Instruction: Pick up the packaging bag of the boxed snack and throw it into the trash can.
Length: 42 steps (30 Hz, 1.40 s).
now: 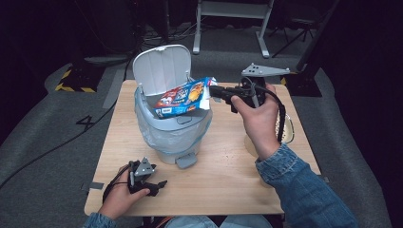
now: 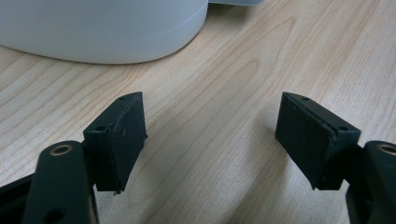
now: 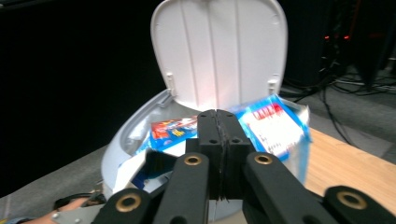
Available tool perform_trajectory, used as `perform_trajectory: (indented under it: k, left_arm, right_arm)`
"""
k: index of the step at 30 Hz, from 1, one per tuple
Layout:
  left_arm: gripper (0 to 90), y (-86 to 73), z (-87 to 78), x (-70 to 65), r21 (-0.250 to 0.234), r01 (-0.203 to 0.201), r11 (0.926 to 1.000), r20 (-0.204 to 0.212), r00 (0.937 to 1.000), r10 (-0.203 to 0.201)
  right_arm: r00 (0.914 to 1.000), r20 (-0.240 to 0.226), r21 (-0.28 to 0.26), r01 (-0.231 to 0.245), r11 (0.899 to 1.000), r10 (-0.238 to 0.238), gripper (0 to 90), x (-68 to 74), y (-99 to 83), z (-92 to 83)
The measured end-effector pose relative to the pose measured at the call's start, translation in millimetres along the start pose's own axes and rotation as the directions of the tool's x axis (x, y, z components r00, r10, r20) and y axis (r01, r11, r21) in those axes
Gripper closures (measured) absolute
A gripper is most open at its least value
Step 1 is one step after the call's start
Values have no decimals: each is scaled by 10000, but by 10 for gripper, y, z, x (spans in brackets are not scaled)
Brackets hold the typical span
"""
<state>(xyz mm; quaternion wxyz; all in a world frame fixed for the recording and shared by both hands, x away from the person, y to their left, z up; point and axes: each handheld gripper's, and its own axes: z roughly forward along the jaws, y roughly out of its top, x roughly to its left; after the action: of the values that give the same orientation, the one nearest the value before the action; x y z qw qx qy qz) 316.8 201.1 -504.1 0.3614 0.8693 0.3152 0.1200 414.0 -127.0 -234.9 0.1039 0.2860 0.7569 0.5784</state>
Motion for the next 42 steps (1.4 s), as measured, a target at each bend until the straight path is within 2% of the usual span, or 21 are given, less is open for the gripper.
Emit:
perform_trajectory:
  k: [3, 5, 8, 12, 16, 20, 25, 31, 35, 38, 42]
  left_arm:
    - [248, 0, 0, 0, 0, -1, 10000, 0, 10000, 1]
    - [248, 0, 0, 0, 0, -2, 10000, -1, 10000, 2]
    - [248, 0, 0, 0, 0, 0, 10000, 4, 10000, 0]
    - [248, 0, 0, 0, 2, -6, 10000, 0, 10000, 6]
    - [248, 0, 0, 0, 0, 2, 10000, -1, 10000, -2]
    - [249, 0, 0, 0, 0, 2, 10000, -4, 10000, -2]
    - [248, 0, -1, 1, 8, 16, 10000, -7, 10000, -16]
    - [248, 0, 0, 0, 8, 20, 10000, 0, 10000, -20]
    - [248, 0, -1, 1, 10, 17, 10000, -3, 10000, -17]
    - [248, 0, -1, 1, 10, 21, 10000, 3, 10000, -21]
    - [248, 0, -1, 1, 10, 22, 10000, 4, 10000, -22]
  right_arm:
    - [9998, -120, -107, 146, 9998, -147, 795, 37, 6, 41]
    - [9993, 66, -85, 370, 9993, -370, 735, 63, 11, 70]
    - [9983, 203, -274, 558, 9981, -552, 584, 83, 3, 82]
    - [9944, 436, -422, 984, 9942, -966, 525, 74, -22, -35]
    - [9904, 824, -394, 1147, 9926, -1112, 521, -6, -66, -238]
    - [9813, 1502, 235, 1182, 9927, -1204, 528, -156, -156, -343]
    - [9761, 1613, 1043, 1296, 9861, -1454, 523, -251, -293, -271]
    - [9795, 1374, 1519, 1259, 9803, -1471, 540, -257, -382, -72]
    - [9809, 1148, 1262, 1424, 9817, -1570, 515, -213, -353, 2]
    - [9775, 1307, 990, 1532, 9832, -1654, 509, -170, -310, 8]
    - [9771, 1334, 598, 1589, 9855, -1657, 509, -124, -230, 9]
